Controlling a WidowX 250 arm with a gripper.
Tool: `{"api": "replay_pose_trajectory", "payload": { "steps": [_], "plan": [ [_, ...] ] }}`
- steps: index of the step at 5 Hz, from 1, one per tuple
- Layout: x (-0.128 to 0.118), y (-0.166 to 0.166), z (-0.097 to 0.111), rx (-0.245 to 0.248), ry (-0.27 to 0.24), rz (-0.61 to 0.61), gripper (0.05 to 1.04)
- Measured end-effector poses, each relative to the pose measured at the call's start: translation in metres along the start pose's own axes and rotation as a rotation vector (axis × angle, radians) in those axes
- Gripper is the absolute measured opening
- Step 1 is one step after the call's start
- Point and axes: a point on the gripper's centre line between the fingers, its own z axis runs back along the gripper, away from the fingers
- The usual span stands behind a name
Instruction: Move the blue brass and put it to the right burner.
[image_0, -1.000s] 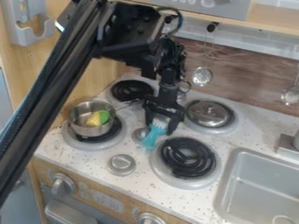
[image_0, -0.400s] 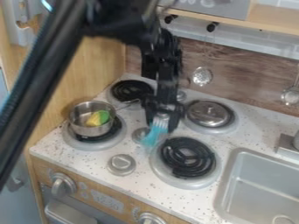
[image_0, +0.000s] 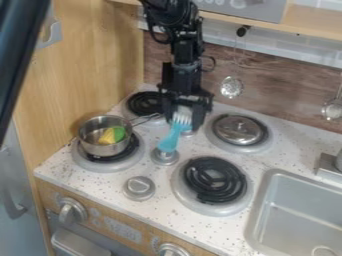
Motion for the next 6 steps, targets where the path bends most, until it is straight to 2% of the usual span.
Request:
{"api": "replay_pose_trajectory", "payload": {
  "steps": [1,3,5,6],
  "plan": [
    [-0.012,-0.004,-0.015,0.014,-0.002,-0.005,0.728],
    [-0.019,-0.029,-0.035,0.038,-0.027,-0.066,0.728],
    [-0.02,-0.051,-0.041,0.031,-0.034,-0.11,0.728],
    [-0.012,-0.061,-0.035,0.015,-0.057,-0.123,0.728]
  ]
}}
